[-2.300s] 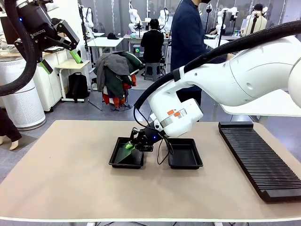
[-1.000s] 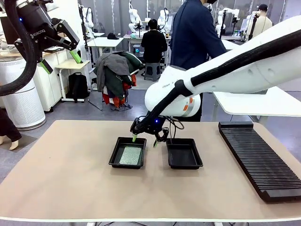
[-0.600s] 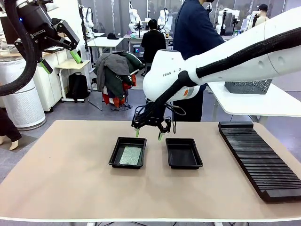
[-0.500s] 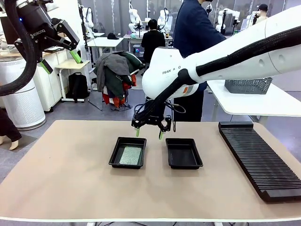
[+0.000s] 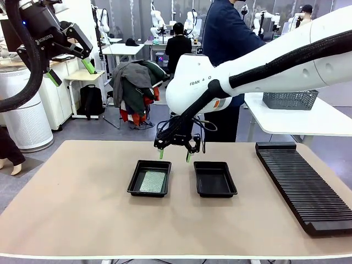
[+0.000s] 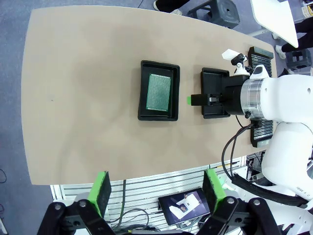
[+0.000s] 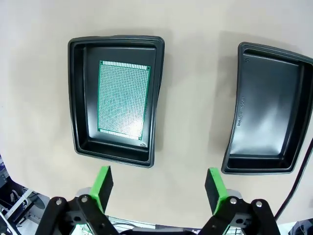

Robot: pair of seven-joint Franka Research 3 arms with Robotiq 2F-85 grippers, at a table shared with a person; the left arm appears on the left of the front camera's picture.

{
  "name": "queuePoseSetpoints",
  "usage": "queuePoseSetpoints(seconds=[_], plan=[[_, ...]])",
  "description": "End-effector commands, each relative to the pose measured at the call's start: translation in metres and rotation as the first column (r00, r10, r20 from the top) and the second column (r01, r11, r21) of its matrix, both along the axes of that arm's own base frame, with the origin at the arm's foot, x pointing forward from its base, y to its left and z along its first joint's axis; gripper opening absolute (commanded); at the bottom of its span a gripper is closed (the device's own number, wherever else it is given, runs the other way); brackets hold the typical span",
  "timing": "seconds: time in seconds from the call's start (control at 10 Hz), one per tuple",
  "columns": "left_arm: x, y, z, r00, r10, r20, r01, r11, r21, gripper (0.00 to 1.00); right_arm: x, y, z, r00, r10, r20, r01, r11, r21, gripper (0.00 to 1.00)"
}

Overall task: Inspect and transfer BCBs to ESD trays.
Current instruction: Pick up the Blank PCB from the PCB Rack and place it in the left ESD tray, then pick up the ESD tray and place it on the left side of the table.

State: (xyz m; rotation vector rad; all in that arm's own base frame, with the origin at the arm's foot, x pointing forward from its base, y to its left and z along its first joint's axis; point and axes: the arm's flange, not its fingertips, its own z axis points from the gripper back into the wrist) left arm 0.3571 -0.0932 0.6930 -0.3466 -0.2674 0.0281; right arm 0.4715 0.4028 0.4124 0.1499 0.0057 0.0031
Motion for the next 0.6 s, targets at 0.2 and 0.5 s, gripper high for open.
queuePoseSetpoints(seconds=[0.2, 0.5], plan=[[0.0004, 0.0012, -0.0016, 1.0, -0.005, 0.005, 0.005, 1.0, -0.001, 1.0, -0.001, -0.0001, -0.0009, 1.0, 0.002, 0.001, -0.002, 1.0, 0.006, 1.0], [0.0004, 0.0012, -0.0016, 1.0, -0.005, 0.005, 0.005, 1.0, -0.001, 1.0, -0.001, -0.0001, -0.0009, 1.0, 0.002, 0.001, -0.002, 1.0, 0.006, 1.0]])
